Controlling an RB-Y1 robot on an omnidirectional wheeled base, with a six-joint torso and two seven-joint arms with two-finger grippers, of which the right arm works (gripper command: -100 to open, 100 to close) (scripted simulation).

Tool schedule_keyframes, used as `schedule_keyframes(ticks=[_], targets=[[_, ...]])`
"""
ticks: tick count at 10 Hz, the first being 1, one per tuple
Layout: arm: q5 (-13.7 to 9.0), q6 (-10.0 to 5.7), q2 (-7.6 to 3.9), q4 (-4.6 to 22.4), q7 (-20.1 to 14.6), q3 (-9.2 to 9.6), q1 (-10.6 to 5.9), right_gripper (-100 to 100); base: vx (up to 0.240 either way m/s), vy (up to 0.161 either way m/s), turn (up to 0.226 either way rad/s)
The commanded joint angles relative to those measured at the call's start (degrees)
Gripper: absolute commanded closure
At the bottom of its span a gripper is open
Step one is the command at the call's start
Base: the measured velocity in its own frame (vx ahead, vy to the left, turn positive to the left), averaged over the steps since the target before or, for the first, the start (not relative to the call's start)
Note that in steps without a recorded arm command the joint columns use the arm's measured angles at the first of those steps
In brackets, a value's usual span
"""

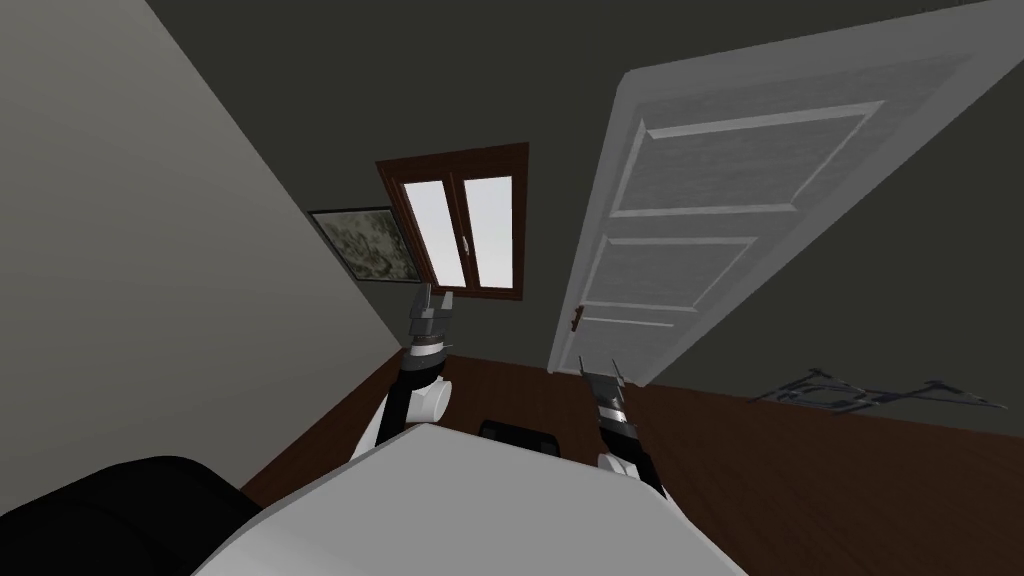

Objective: Pull the door open

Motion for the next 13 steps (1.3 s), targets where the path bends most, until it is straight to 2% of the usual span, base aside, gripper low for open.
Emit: schedule_keyframes(ticks=[1,13], targets=[[-1.4,-0.71,-0.69,2.8,-2.3,0.81,-0.84,-100,0.088,-0.039,0.096],[-10.8,-3.94,-5.47,17.5,-15.9,5.83,-4.37,-100,0.082,-0.052,0.105]])
